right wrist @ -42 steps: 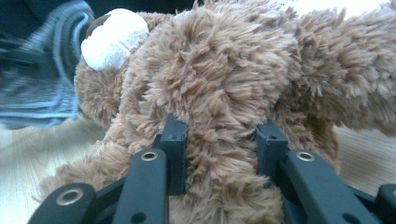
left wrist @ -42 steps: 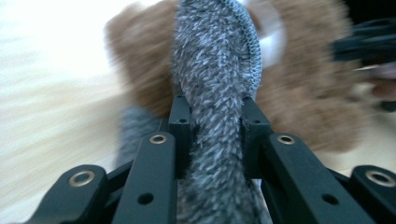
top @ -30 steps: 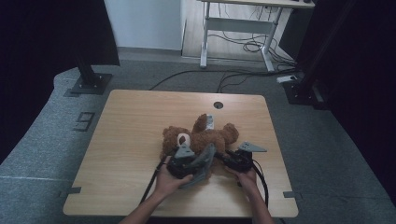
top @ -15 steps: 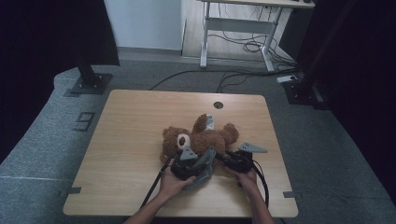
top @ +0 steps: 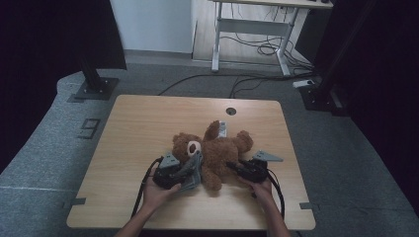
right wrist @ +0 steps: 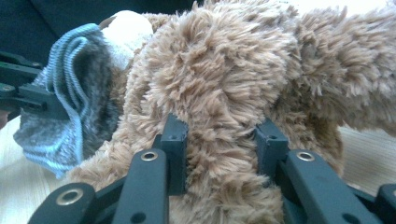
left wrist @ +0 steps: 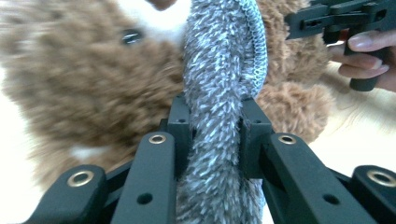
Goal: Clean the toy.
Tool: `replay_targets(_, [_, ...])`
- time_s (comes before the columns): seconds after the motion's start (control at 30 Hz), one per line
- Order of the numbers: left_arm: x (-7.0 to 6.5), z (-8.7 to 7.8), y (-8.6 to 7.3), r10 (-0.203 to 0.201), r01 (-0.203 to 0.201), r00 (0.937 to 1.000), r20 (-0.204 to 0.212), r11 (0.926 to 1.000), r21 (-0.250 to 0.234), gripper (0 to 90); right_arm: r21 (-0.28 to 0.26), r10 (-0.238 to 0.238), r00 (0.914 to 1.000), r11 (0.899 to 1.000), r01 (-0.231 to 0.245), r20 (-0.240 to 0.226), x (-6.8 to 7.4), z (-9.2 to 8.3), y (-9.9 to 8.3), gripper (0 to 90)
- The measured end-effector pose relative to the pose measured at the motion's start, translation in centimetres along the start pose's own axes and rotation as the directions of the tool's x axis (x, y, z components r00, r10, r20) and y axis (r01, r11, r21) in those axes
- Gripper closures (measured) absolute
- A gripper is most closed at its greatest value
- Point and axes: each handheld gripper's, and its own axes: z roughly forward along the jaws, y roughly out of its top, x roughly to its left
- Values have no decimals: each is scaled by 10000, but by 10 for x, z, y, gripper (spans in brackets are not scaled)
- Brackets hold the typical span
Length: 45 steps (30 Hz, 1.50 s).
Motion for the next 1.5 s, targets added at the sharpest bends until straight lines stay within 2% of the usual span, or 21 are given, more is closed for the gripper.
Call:
replay_targets(0.13, [12,-13,-9,-196,193,9994,-283,9997,-141,713,6,-21,10000,10000,21,-19,0,0,0,637])
replay_targets(0.2, [24,-25,-14,-488,471,9970,-597,9985,-290,714,3,-23,10000,10000,23,-19,0,0,0,637])
replay_targets(0.23, [24,-25,-14,-488,471,9970,-597,9985,-290,714,3,-23,10000,10000,23,-19,0,0,0,637])
replay_targets(0.3, [32,-32,-15,-705,670,9945,-773,9967,-468,715,-6,-33,10000,10000,33,-20,0,0,0,637])
replay_targets(0.43, [50,-46,-12,-1142,1031,9852,-1275,9905,-907,717,10,-125,9999,9999,125,-30,1,-2,-1,636])
replay_targets(0.53, [54,-50,-8,-1239,1104,9838,-1298,9882,-1065,718,14,-151,9999,9999,151,-47,1,-2,-2,636])
replay_targets(0.6, [55,-53,4,-1190,1035,9857,-1190,9862,-1290,718,25,-235,9997,9997,235,-63,2,-3,-2,636])
replay_targets(0.67, [54,-53,10,-1088,926,9868,-1202,9868,-1331,718,29,-256,9997,9997,256,-63,2,-3,-2,636])
replay_targets(0.83, [46,-38,44,-859,747,9934,-756,9873,-1401,716,19,-311,9995,9995,311,-33,2,-3,-3,636])
replay_targets(0.93, [39,-20,62,-599,536,9968,-538,9922,-1125,715,2,-314,9995,9995,314,-26,3,-3,-4,635])
replay_targets(1.03, [35,-2,73,-378,347,9982,-461,9973,-645,713,-2,-349,9994,9994,349,-19,3,-4,-4,635])
replay_targets(1.1, [38,4,72,-487,464,9977,-478,9978,-472,711,11,-431,9991,9991,431,9,3,-4,-4,634])
replay_targets(1.13, [41,6,71,-679,661,9970,-374,9967,-463,711,11,-431,9991,9991,431,9,3,-4,-4,634])
replay_targets(1.17, [45,7,68,-865,852,9959,-258,9953,-462,711,26,-462,9989,9989,462,8,4,-3,-4,634])
replay_targets(1.3, [51,6,54,-1208,1206,9927,0,9916,-468,733,78,-602,9982,9982,603,-52,5,-3,-4,615])
replay_targets(1.37, [53,5,48,-1414,1422,9898,183,9884,-532,735,152,-643,9979,9978,645,-94,6,-4,-4,564])
replay_targets(1.4, [53,5,43,-1497,1511,9883,281,9868,-580,740,208,-677,9977,9975,677,-10,8,-5,-3,504])
replay_targets(1.43, [53,5,43,-1497,1511,9883,281,9868,-580,741,208,-677,9977,9975,677,-10,8,-5,-3,504])
replay_targets(1.47, [52,4,41,-1499,1514,9883,294,9865,-620,743,350,-609,9980,9976,604,142,11,-7,1,419])
replay_targets(1.5, [52,4,39,-1518,1537,9879,322,9860,-652,743,350,-609,9980,9976,604,142,11,-7,1,419])
